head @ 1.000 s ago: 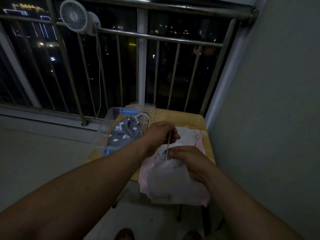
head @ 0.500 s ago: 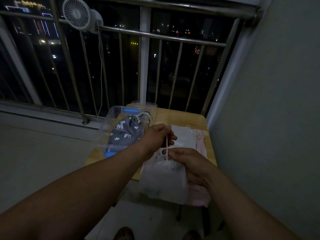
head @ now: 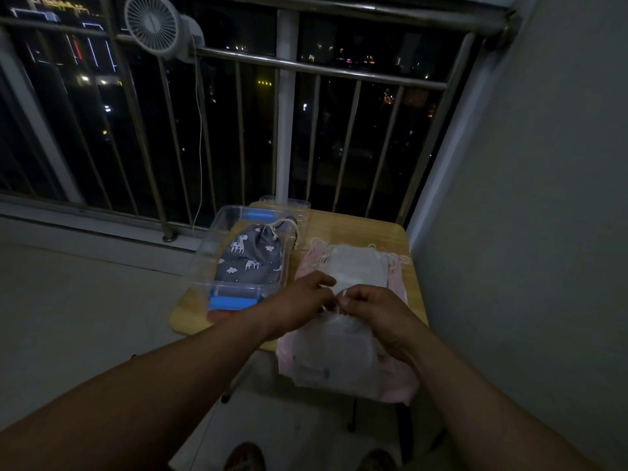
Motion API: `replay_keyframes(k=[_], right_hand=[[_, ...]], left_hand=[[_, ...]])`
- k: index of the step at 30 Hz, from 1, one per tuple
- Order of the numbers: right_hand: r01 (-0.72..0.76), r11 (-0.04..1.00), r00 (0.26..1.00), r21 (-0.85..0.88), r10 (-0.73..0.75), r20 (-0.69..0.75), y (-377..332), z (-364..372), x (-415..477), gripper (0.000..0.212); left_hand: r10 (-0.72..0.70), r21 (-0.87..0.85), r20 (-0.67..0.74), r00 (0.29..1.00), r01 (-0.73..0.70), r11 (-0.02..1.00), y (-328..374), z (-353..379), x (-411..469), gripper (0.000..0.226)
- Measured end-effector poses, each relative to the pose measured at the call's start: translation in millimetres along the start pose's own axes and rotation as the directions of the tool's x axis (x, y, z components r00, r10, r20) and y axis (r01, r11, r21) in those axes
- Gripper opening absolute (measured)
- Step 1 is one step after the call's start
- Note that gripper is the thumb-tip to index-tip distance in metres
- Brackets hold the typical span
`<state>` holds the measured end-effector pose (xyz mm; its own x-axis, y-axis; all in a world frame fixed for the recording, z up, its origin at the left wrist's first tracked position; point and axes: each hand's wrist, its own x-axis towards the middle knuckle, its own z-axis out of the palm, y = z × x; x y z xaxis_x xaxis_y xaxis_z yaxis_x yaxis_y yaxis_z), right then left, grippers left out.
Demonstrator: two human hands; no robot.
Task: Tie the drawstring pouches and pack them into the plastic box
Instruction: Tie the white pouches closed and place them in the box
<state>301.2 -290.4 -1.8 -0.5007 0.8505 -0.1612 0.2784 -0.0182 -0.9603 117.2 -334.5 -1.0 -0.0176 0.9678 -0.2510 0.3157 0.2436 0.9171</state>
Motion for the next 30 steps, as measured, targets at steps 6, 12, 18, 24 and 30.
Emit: replay_keyframes(k=[6,12,18,24,30], right_hand=[[0.047,0.999,0.999,-0.011,-0.047,-0.015,1,2,3,0.011],[0.058,0.998,0.998,0.024,-0.058,0.025,1,-1,2,0.013],[0.041,0.999,0.998,0.018,-0.041,0.045,1,-6,0,0.015],[0.025,0.999,0.999,-0.037,-0.023,0.039,-1,-6,0,0.011],[0.050,0.991,0.995,-0.127,-0.061,-0.080,-1,6,3,0.007]], left_hand=[[0.105,0.183,0.086,0.991,-0.119,0.976,1,-11,-6,0.026],[0.117,0.146,0.131,0.985,-0.136,0.980,-2,-14,-8,0.012],[0.110,0.126,0.178,0.978,-0.134,0.983,-2,-15,-10,0.016],[0.159,0.218,0.134,0.978,-0.185,0.958,3,-18,-12,0.022],[0.052,0.289,0.125,0.991,-0.086,0.953,8,-13,-6,0.019]])
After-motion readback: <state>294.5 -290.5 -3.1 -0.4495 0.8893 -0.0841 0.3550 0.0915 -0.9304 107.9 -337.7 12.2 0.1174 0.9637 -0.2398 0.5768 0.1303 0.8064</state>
